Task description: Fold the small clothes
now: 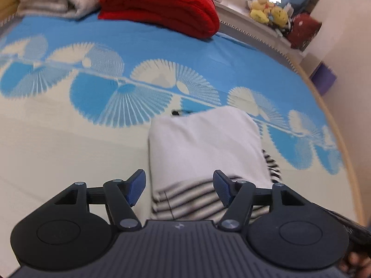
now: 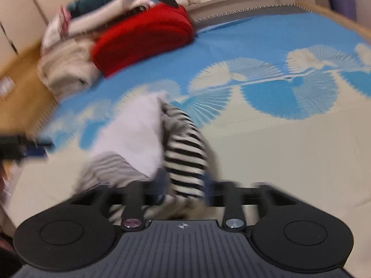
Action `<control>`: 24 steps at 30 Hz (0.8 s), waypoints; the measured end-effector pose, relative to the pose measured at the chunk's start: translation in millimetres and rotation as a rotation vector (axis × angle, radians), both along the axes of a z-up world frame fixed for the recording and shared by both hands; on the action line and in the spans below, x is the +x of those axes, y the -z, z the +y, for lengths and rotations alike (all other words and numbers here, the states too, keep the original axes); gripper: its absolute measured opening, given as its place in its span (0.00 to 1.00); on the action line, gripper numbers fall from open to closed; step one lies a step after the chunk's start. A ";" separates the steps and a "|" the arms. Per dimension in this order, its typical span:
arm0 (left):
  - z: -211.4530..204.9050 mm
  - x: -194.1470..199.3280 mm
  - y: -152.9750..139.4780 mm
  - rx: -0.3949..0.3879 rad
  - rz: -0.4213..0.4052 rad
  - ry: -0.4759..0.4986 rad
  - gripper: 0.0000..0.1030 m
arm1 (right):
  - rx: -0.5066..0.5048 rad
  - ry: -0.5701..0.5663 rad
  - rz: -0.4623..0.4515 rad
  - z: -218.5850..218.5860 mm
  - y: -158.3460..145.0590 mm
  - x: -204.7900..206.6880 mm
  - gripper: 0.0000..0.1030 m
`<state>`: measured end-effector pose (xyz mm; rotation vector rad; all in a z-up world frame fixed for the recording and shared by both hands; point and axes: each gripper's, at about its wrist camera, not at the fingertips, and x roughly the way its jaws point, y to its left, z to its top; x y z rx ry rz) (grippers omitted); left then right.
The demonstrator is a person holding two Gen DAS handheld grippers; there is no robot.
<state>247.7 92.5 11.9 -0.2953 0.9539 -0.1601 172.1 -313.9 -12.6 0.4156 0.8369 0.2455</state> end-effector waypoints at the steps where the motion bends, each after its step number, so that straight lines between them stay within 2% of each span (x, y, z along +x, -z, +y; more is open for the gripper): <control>1: 3.3 -8.3 7.2 -0.027 -0.009 -0.017 0.67 | 0.015 -0.008 0.011 3.0 4.0 6.7 0.62; 2: 7.0 -15.8 13.1 -0.043 -0.006 -0.029 0.67 | 0.025 -0.022 0.025 8.8 6.5 11.1 0.62; 4: 7.4 -16.4 28.7 -0.026 0.092 -0.055 0.63 | 0.015 -0.050 0.066 21.8 13.6 18.9 0.61; 5: 7.0 -18.9 28.2 -0.031 0.077 -0.059 0.63 | 0.014 -0.074 0.083 28.5 16.6 20.5 0.59; 6: 4.5 -20.2 24.8 -0.023 0.054 -0.045 0.64 | 0.009 -0.100 0.090 35.7 19.9 22.9 0.49; 9: -2.4 -22.4 21.9 0.012 0.018 -0.003 0.65 | -0.045 -0.161 0.096 51.9 23.7 16.0 0.03; 12: -8.2 -16.5 34.0 0.016 0.072 0.022 0.65 | -0.019 -0.190 0.086 36.8 14.5 -0.4 0.02; 14: -11.5 -14.3 37.5 0.011 0.079 0.049 0.65 | -0.024 -0.207 0.088 18.2 5.2 -17.2 0.02; 17: -24.5 -11.8 40.2 0.016 0.071 0.127 0.66 | -0.046 -0.205 0.083 -7.1 -4.4 -39.3 0.02; 20: -41.5 -9.5 48.9 0.009 0.100 0.223 0.68 | -0.042 -0.218 0.087 -22.1 -9.9 -54.2 0.02; 22: -52.2 -9.1 55.8 0.006 0.126 0.280 0.69 | -0.063 -0.235 0.122 -22.2 -7.4 -57.8 0.02; 23: -57.3 -8.2 60.0 0.029 0.139 0.300 0.69 | -0.090 -0.239 0.159 -20.8 -2.5 -58.0 0.02; 24: -62.0 -6.3 67.9 0.094 0.156 0.301 0.70 | -0.122 -0.238 0.190 -18.0 2.4 -56.5 0.02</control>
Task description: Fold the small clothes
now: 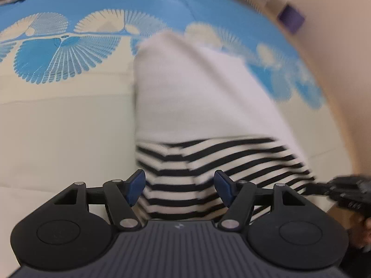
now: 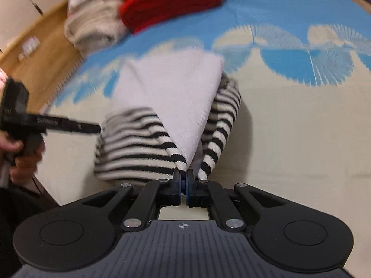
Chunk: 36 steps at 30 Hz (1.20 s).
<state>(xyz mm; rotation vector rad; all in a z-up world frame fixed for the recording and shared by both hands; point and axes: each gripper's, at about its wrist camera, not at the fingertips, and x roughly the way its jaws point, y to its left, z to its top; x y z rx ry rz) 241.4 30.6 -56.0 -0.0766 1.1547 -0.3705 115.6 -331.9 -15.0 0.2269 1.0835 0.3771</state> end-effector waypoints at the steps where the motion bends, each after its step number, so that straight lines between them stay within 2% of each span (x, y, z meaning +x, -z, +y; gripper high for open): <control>1: -2.6 2.7 9.7 0.082 0.009 -0.007 0.70 | -0.043 -0.005 0.018 4.1 4.8 1.9 0.02; 3: -5.8 9.3 30.2 0.239 0.019 -0.021 0.70 | -0.120 -0.035 0.029 16.7 13.3 7.2 0.02; 4: -6.1 13.0 35.7 0.275 0.019 -0.028 0.70 | -0.134 -0.060 0.031 24.6 17.4 10.3 0.02; 6: -3.2 19.5 35.9 0.282 0.025 -0.059 0.70 | -0.184 -0.088 0.026 42.7 24.6 17.9 0.02; 9: 10.9 24.9 23.2 0.227 0.023 -0.141 0.70 | -0.290 -0.084 0.037 58.0 32.4 22.2 0.04; 11: 24.1 26.0 14.6 0.164 0.015 -0.191 0.69 | -0.323 -0.061 0.015 57.1 27.7 21.8 0.10; 13: 26.7 27.7 2.9 0.090 -0.023 -0.220 0.69 | -0.288 -0.006 -0.058 48.8 14.3 19.8 0.15; 17: 21.9 31.7 -12.6 -0.037 -0.113 -0.232 0.69 | -0.183 0.099 -0.207 34.9 -14.6 17.9 0.16; 20: 7.1 35.6 -14.4 -0.077 -0.124 -0.205 0.69 | -0.115 0.110 -0.260 35.9 -19.0 25.9 0.29; 22: -5.6 38.8 -3.4 -0.004 -0.080 -0.187 0.69 | -0.121 0.077 -0.212 45.0 -6.8 36.9 0.32; 24: -15.5 44.9 14.2 0.106 -0.022 -0.181 0.73 | -0.187 0.050 -0.124 55.7 12.9 46.4 0.32; 26: -17.5 48.8 14.9 0.109 -0.015 -0.202 0.73 | -0.273 0.029 -0.022 62.8 33.0 52.7 0.32; 28: -17.7 48.2 13.6 0.108 -0.019 -0.207 0.73 | -0.321 0.042 0.039 65.0 45.0 55.5 0.32; 32: -17.8 37.6 8.8 0.129 -0.043 -0.210 0.73 | -0.309 0.087 0.047 62.2 42.8 52.8 0.33; 36: -16.3 10.6 -11.9 0.165 -0.145 -0.237 0.77 | -0.337 0.122 -0.014 63.5 29.1 37.1 0.35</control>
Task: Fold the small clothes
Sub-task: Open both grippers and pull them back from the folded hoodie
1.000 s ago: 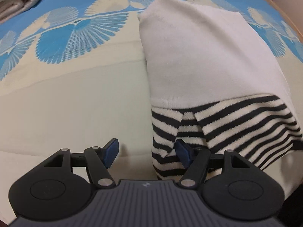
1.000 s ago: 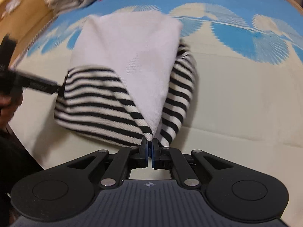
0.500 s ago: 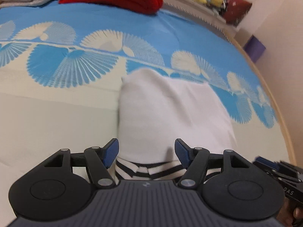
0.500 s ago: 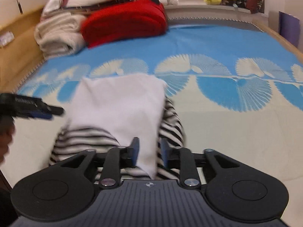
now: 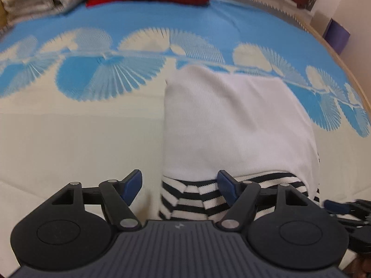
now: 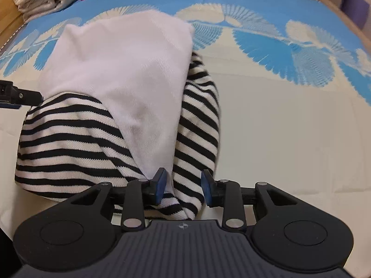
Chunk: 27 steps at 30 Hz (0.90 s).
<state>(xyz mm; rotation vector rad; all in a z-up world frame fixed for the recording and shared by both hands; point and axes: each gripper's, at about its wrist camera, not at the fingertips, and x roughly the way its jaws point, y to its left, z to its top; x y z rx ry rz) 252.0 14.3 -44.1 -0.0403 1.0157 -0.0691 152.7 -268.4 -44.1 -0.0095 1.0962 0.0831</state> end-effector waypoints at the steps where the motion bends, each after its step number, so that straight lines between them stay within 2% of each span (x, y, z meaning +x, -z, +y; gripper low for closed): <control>1: -0.3 -6.2 -5.0 0.021 -0.027 -0.001 0.78 | -0.006 0.014 -0.036 -1.3 -7.2 -8.6 0.38; 2: -0.3 -15.9 -13.7 0.051 -0.070 0.009 0.80 | -0.008 0.032 -0.080 -2.6 -16.8 -17.7 0.40; 5: -3.3 -52.2 -47.0 0.147 -0.215 0.051 0.85 | 0.010 0.083 -0.237 -8.5 -51.1 -53.0 0.55; 7: -2.4 -79.8 -68.2 0.159 -0.309 0.043 0.90 | 0.012 0.094 -0.334 -10.7 -69.6 -75.1 0.71; 10: -1.4 -134.0 -95.1 0.131 -0.422 0.016 0.93 | 0.026 0.125 -0.433 -14.0 -89.2 -104.6 0.85; 11: -2.4 -149.7 -99.4 0.117 -0.432 0.002 1.00 | 0.035 0.133 -0.455 -14.1 -93.6 -116.4 0.86; 14: -8.9 -192.5 -100.6 0.089 -0.434 -0.029 1.00 | 0.032 0.147 -0.492 -11.1 -99.1 -148.3 0.89; 17: -19.3 -227.3 -89.1 0.050 -0.392 -0.033 1.00 | 0.051 0.158 -0.522 -9.2 -109.7 -179.5 0.91; 19: -26.6 -246.3 -74.6 0.041 -0.367 -0.032 1.00 | 0.053 0.168 -0.545 -7.0 -115.4 -197.4 0.96; 23: -43.3 -259.3 -51.8 0.081 -0.307 0.012 1.00 | 0.049 0.165 -0.516 0.9 -113.5 -214.1 0.96; 27: -46.1 -252.0 -49.1 0.115 -0.356 0.031 1.00 | -0.012 0.109 -0.497 18.1 -106.5 -213.0 0.96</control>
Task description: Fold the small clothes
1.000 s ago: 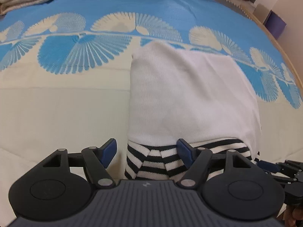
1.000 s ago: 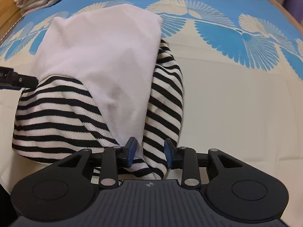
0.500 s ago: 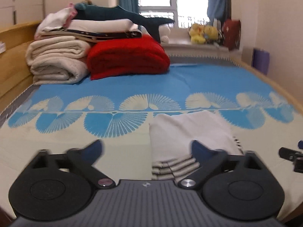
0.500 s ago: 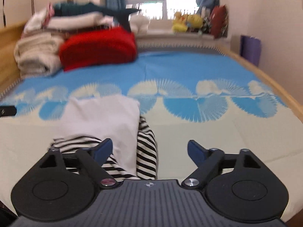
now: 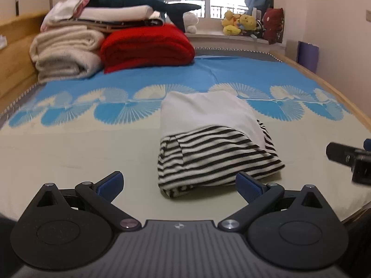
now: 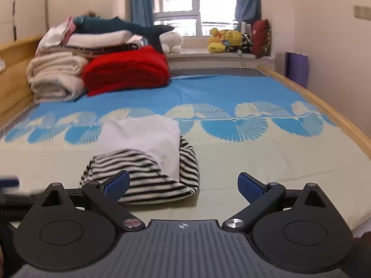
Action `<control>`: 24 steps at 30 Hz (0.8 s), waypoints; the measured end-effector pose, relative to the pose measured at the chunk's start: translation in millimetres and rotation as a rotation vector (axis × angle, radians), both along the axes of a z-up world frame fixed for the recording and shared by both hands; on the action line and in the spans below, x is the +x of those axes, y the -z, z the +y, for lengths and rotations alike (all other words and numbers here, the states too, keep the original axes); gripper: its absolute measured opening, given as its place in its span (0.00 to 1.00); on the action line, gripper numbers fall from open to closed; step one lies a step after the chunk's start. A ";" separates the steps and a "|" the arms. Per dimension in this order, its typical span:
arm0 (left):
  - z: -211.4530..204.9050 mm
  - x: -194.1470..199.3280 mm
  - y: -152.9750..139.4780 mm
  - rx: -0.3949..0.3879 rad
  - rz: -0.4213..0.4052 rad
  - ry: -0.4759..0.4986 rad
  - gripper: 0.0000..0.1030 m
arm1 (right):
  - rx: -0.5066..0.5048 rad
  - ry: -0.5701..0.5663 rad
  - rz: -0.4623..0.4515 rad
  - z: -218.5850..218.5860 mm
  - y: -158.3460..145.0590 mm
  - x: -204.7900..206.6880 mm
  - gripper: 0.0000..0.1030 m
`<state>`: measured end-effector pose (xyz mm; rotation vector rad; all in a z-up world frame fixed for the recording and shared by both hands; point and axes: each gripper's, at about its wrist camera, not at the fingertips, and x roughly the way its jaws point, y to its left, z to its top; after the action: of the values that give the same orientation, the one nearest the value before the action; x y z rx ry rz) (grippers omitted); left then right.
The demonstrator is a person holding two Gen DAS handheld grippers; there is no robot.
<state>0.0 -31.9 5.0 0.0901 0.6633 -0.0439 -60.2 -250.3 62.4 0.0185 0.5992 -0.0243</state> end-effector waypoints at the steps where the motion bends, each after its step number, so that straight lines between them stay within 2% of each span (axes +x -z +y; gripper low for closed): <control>1: 0.3 3.4 2.3 -0.001 0.013 0.005 1.00 | -0.021 -0.008 0.004 3.7 2.2 1.8 0.96; 5: 10.6 14.5 10.3 -0.083 0.085 -0.033 1.00 | -0.053 -0.032 0.030 14.3 9.7 6.7 0.96; 9: 11.1 16.8 6.5 -0.084 0.067 -0.033 1.00 | -0.064 -0.057 0.045 22.6 13.3 10.3 0.96; 15: 8.2 21.4 9.3 -0.110 0.087 -0.018 1.00 | -0.049 -0.056 0.054 26.4 15.8 16.7 0.96; 24: 1.7 25.1 12.6 -0.105 0.084 -0.007 1.00 | -0.034 -0.062 0.073 27.4 20.8 23.8 0.96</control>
<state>25.0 -30.2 -7.5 -0.0150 0.7442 -0.0761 -36.5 -223.0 41.6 -0.0340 0.6725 0.0249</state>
